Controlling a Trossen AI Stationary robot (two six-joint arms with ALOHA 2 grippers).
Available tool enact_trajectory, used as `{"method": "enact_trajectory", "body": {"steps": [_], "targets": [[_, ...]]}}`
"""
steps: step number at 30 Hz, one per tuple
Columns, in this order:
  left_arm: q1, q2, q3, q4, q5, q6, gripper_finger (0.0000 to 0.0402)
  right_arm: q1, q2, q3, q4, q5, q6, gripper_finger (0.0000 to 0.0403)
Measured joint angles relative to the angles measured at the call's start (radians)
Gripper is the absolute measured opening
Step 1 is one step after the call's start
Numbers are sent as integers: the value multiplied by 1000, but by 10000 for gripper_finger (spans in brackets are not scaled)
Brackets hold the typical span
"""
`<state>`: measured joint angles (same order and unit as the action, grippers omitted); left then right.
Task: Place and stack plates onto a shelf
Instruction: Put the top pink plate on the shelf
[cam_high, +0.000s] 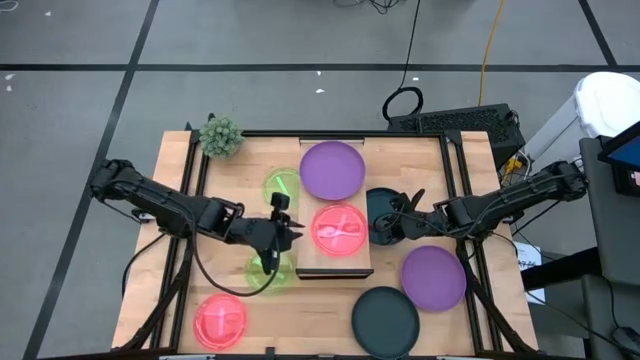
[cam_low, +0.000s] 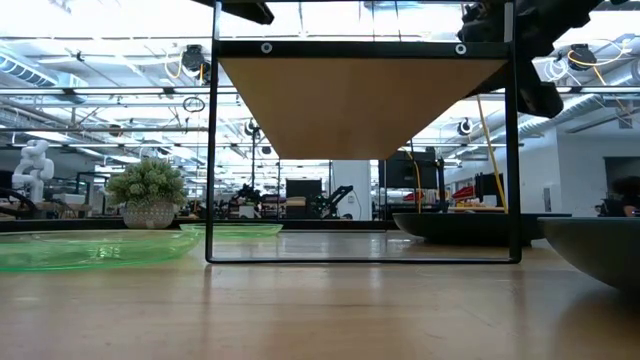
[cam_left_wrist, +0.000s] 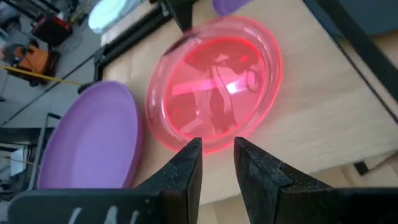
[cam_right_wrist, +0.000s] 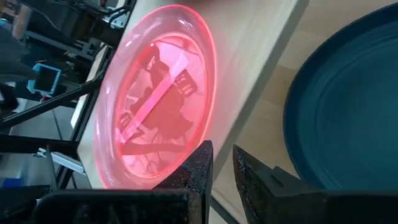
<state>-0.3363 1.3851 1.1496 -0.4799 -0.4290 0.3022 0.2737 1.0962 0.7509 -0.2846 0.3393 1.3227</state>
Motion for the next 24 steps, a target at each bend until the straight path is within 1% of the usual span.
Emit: {"method": "enact_trajectory", "body": {"steps": [4,11,19,24], "targets": [[0,1,0,-1,0,-2,99,0,0,0,30,0,-9,31],[2,1,0,5,-8,-4,99,0,0,0,30,0,-9,2],[2,1,0,6,-19,-59,99,0,8,0,40,1,-2,0],[1,1,0,6,-19,-88,99,0,45,1,97,0,-15,0]]}}
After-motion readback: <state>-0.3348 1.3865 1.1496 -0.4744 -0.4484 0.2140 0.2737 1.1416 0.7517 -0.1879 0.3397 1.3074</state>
